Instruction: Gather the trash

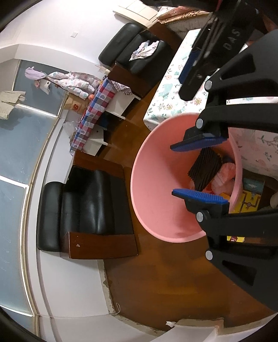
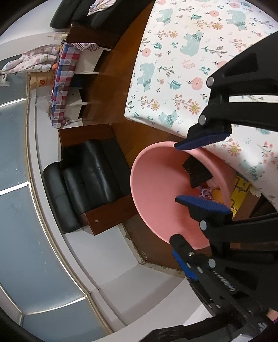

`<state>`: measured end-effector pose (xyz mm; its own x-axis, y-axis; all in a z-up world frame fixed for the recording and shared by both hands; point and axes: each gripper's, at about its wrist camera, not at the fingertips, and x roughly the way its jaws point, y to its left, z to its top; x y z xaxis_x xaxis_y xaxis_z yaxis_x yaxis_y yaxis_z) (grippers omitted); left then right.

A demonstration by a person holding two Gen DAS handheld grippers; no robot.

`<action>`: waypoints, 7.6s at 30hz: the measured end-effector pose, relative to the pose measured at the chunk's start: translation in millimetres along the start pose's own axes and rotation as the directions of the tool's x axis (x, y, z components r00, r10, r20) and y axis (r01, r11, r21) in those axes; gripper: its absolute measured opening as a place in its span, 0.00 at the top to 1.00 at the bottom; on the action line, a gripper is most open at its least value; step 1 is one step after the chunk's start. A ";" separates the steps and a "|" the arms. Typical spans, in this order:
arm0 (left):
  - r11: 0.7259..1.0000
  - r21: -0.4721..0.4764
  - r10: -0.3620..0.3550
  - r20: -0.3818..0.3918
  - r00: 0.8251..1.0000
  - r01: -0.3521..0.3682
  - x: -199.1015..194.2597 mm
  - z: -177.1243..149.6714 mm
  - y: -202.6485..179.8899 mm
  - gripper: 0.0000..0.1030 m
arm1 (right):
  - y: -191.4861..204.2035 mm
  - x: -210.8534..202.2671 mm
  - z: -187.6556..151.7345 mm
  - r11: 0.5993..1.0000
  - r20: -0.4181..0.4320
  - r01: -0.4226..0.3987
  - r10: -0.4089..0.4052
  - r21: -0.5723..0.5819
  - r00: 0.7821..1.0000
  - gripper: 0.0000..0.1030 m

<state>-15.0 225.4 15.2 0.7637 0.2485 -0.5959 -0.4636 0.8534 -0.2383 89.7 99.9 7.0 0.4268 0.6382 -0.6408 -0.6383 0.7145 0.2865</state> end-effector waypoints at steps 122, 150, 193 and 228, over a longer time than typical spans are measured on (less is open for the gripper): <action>0.960 0.267 -0.054 -0.113 0.992 0.082 -20.8 -73.2 -159.6 0.65 | -124.7 -153.8 -89.5 0.962 0.132 0.223 -0.245 0.157 0.961 0.46; 0.957 0.277 -0.091 -0.008 0.996 0.090 -55.7 -67.5 -159.4 0.65 | -107.6 -182.5 -88.8 0.966 0.237 0.213 -0.242 0.144 0.941 0.45; 0.953 0.289 -0.126 0.083 0.989 0.097 -95.9 -70.0 -153.0 0.65 | -90.3 -207.8 -95.9 0.963 0.306 0.228 -0.263 0.145 0.915 0.41; 0.939 0.321 -0.157 0.091 0.983 0.120 -100.7 -68.9 -153.3 0.65 | -89.5 -213.7 -94.3 0.955 0.318 0.254 -0.290 0.153 0.902 0.35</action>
<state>-51.8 37.9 58.9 0.8648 0.1523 -0.4784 -0.1997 0.9786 -0.0493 -4.8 -127.5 51.1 0.7745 0.4596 -0.4347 -0.4036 0.8881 0.2200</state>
